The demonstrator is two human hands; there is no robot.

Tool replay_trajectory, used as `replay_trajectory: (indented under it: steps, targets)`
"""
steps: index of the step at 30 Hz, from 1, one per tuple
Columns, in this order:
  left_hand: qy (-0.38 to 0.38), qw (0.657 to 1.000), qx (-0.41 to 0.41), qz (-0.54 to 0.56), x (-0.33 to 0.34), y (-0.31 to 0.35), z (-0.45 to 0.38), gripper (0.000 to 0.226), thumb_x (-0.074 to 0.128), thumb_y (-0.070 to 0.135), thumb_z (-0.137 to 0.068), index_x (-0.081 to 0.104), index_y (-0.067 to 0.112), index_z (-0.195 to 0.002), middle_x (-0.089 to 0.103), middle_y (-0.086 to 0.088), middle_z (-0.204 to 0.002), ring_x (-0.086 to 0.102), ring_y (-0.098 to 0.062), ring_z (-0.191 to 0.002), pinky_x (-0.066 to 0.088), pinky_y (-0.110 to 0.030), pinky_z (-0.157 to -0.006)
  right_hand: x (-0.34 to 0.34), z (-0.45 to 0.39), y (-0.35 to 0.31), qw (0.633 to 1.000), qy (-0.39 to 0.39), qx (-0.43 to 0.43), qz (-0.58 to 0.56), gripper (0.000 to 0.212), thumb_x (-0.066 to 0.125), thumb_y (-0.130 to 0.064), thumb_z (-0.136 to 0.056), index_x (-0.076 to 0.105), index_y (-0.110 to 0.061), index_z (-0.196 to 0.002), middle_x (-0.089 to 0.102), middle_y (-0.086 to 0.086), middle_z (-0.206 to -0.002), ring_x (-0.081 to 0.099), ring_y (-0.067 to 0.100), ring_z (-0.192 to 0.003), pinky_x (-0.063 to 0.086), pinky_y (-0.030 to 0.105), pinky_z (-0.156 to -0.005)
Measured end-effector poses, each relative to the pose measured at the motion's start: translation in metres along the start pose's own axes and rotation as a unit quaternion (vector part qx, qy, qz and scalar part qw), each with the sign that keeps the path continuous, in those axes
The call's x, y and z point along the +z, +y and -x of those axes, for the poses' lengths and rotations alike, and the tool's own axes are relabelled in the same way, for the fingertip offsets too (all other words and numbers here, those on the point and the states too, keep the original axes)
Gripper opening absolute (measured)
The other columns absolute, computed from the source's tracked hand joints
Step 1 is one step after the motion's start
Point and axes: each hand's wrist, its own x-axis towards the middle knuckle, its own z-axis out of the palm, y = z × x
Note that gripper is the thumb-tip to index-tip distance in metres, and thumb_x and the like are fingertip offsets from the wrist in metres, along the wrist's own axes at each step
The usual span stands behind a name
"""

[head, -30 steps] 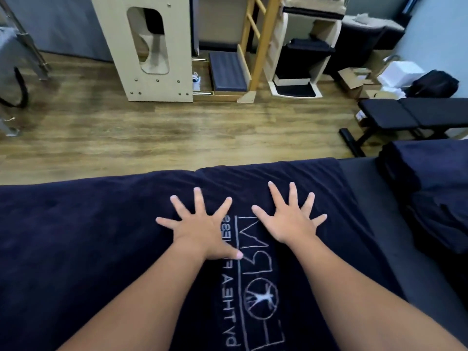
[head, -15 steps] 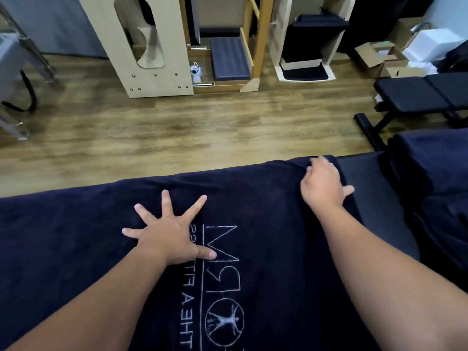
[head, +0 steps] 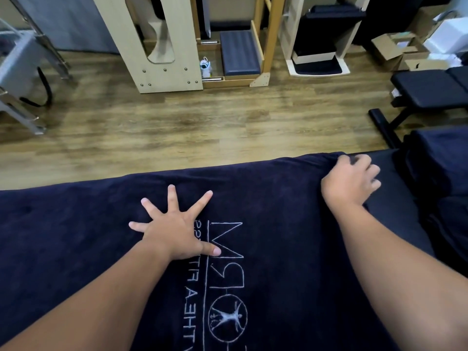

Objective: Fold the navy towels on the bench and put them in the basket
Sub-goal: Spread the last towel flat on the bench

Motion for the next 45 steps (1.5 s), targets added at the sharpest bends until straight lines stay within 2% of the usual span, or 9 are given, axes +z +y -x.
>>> replay_trajectory:
  steps: [6, 10, 17, 22, 30, 36, 39, 42, 45]
  targets:
    - [0.004, 1.000, -0.001, 0.005, -0.001, -0.001, 0.002, 0.128, 0.069, 0.095, -0.044, -0.030, 0.080, -0.125, -0.043, -0.001, -0.158, -0.025, -0.063, -0.141, 0.013, -0.088, -0.100, 0.003, 0.100, 0.018, 0.979, -0.134, -0.145, 0.041, 0.066, 0.036, -0.053, -0.101, 0.025, -0.025, -0.159, 0.018, 0.012, -0.166, 0.013, 0.040, -0.152, 0.017, 0.066, -0.115]
    - [0.001, 1.000, 0.000, 0.008, -0.003, 0.001, 0.006, 0.126, 0.069, 0.095, -0.044, -0.028, 0.082, -0.123, -0.042, 0.002, -0.159, -0.024, -0.061, -0.142, 0.013, -0.088, -0.100, -0.010, 0.122, 0.072, 0.978, -0.194, -0.056, 0.054, 0.083, 0.015, -0.076, -0.094, -0.005, -0.032, -0.161, -0.009, -0.001, -0.170, -0.012, 0.034, -0.154, 0.002, 0.066, -0.119]
    - [0.036, 0.999, -0.032, 0.010, 0.011, 0.013, 0.017, 0.116, 0.067, 0.087, -0.064, -0.024, 0.075, -0.134, -0.037, -0.002, -0.162, -0.025, -0.052, -0.147, 0.005, -0.085, -0.104, -0.045, 0.208, 0.133, 0.971, -0.226, -0.053, 0.054, 0.074, 0.016, -0.063, -0.101, -0.007, -0.027, -0.162, -0.012, 0.003, -0.169, -0.014, 0.029, -0.155, 0.004, 0.066, -0.120]
    - [0.097, 0.995, 0.009, -0.004, 0.066, 0.024, 0.065, 0.062, 0.027, 0.053, -0.107, -0.013, 0.053, -0.154, -0.020, -0.006, -0.168, -0.015, -0.042, -0.152, 0.014, -0.080, -0.109, -0.071, 0.303, 0.186, 0.965, -0.253, 0.001, 0.076, 0.074, 0.015, -0.067, -0.099, -0.013, -0.036, -0.159, -0.016, 0.005, -0.168, -0.014, 0.034, -0.154, 0.008, 0.067, -0.119]
    - [0.115, 0.981, 0.140, -0.071, 0.160, -0.020, 0.182, 0.065, 0.021, 0.049, -0.106, -0.002, 0.025, -0.163, -0.012, -0.005, -0.170, -0.011, -0.027, -0.156, 0.011, -0.066, -0.120, -0.097, 0.378, 0.223, 0.968, -0.230, 0.000, 0.101, 0.063, 0.028, -0.057, -0.103, 0.013, -0.034, -0.160, 0.009, 0.006, -0.169, 0.005, 0.031, -0.155, 0.020, 0.061, -0.118]
    - [0.132, 0.970, 0.172, -0.113, 0.235, -0.085, 0.253, 0.065, 0.035, 0.049, -0.092, 0.057, 0.015, -0.143, 0.044, -0.007, -0.157, 0.034, -0.026, -0.146, 0.044, -0.075, -0.091, -0.091, 0.437, 0.239, 0.958, -0.228, -0.127, 0.122, 0.089, 0.077, -0.004, -0.069, 0.050, -0.033, -0.147, 0.037, 0.016, -0.158, 0.030, 0.043, -0.146, 0.032, 0.076, -0.100]
    - [0.103, 0.973, 0.167, -0.118, 0.243, -0.092, 0.289, 0.073, 0.034, 0.055, -0.090, 0.049, 0.017, -0.149, 0.030, -0.009, -0.164, 0.022, -0.028, -0.151, 0.042, -0.074, -0.096, -0.102, 0.449, 0.233, 0.928, -0.242, -0.244, 0.144, 0.099, 0.069, -0.001, -0.060, 0.041, -0.013, -0.154, 0.017, 0.013, -0.166, 0.022, 0.039, -0.151, 0.034, 0.069, -0.109]
    - [0.070, 0.979, 0.163, -0.102, 0.241, -0.092, 0.314, 0.085, 0.036, 0.060, -0.096, 0.007, 0.016, -0.163, -0.016, -0.004, -0.169, -0.014, -0.022, -0.156, 0.012, -0.059, -0.123, -0.103, 0.452, 0.230, 0.887, -0.284, -0.323, 0.167, 0.098, 0.058, -0.014, -0.084, 0.000, -0.018, -0.163, -0.015, 0.010, -0.168, -0.009, 0.038, -0.155, 0.013, 0.061, -0.120]
    - [0.102, 0.985, 0.131, -0.053, 0.250, -0.099, 0.333, 0.098, 0.069, 0.065, -0.078, 0.037, 0.008, -0.150, 0.017, -0.012, -0.163, 0.024, -0.029, -0.151, 0.031, -0.040, -0.119, -0.104, 0.443, 0.239, 0.888, -0.286, -0.323, 0.156, 0.086, 0.088, -0.023, -0.065, 0.054, -0.012, -0.144, 0.034, 0.014, -0.161, 0.035, 0.040, -0.146, 0.046, 0.061, -0.103]
